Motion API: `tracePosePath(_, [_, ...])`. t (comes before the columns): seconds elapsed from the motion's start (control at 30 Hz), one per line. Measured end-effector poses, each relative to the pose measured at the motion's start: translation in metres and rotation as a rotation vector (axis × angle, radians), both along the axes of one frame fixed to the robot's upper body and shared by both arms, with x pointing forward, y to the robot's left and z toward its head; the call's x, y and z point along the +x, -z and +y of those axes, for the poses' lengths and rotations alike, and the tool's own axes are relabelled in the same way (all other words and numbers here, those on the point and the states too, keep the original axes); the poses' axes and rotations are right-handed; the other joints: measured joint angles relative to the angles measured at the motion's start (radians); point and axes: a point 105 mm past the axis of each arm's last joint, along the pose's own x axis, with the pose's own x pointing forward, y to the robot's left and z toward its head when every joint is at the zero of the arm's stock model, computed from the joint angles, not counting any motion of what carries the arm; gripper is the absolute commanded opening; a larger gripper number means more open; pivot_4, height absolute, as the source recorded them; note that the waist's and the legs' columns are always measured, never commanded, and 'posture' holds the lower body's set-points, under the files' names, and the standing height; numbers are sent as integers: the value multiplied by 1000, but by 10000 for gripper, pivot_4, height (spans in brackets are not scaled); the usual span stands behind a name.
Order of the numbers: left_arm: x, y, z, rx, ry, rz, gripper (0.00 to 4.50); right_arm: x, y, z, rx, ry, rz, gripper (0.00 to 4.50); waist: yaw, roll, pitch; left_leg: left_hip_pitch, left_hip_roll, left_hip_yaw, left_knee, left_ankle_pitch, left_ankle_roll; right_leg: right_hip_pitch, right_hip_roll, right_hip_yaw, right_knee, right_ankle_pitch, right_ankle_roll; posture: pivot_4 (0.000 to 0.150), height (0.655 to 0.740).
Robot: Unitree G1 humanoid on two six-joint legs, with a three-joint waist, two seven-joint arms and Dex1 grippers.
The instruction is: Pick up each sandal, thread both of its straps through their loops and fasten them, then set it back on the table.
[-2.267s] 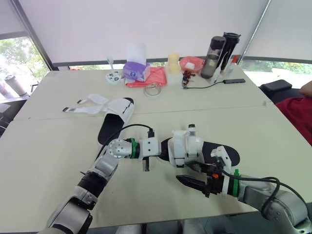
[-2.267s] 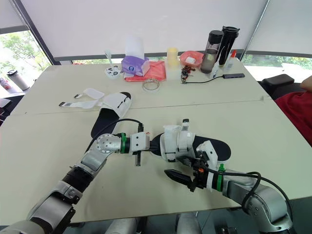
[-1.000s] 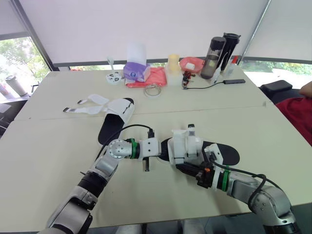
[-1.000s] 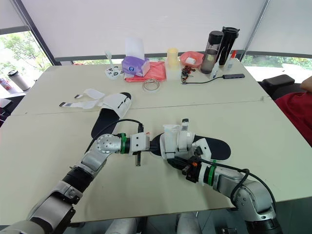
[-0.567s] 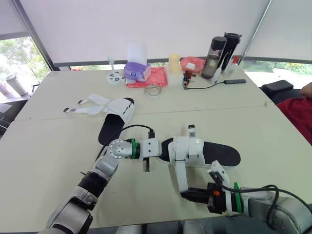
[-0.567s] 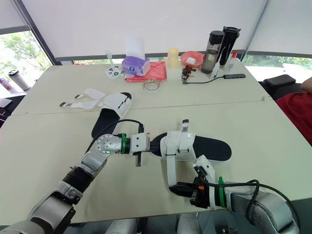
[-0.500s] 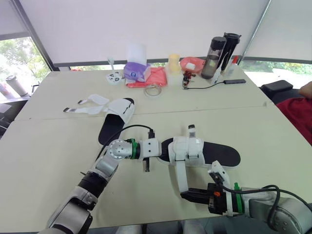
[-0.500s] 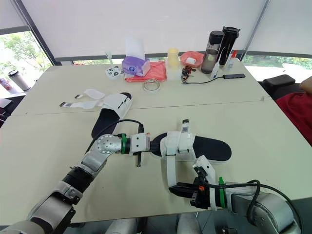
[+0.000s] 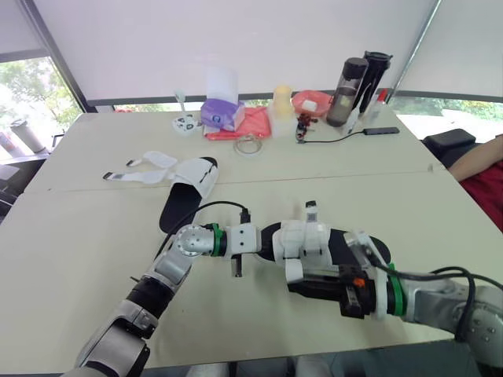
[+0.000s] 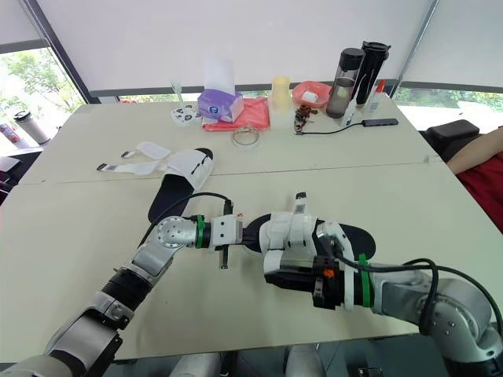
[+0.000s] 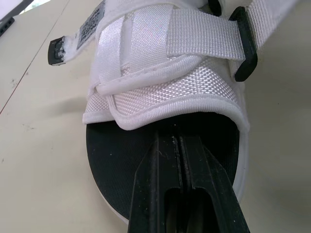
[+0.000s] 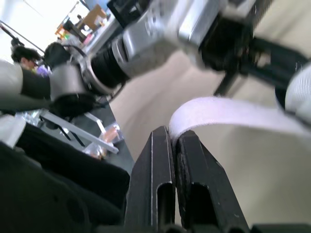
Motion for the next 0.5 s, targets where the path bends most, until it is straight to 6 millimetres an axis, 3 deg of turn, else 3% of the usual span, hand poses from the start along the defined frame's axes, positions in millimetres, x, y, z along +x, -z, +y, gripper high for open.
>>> tracePosePath(0.2, [1,0,0,-1,-3,1,0,24,-10,9,103,54,36,682,-2,0,0,-2,-1,0,2,1,1,-1,0,0,1,1,0,1500,7400])
tracePosePath(0.47, [1,2,1,-10,-22,6,0,52,-2,14,232,182,126,682,-4,1,0,2,0,0,2,1,1,1,1,0,3,1,0,1500,7400])
tracePosePath(0.5, [2,2,1,-11,-25,7,0,54,-1,14,235,195,129,3455,-4,1,0,2,0,0,2,1,1,2,1,0,3,1,-1,1500,7400])
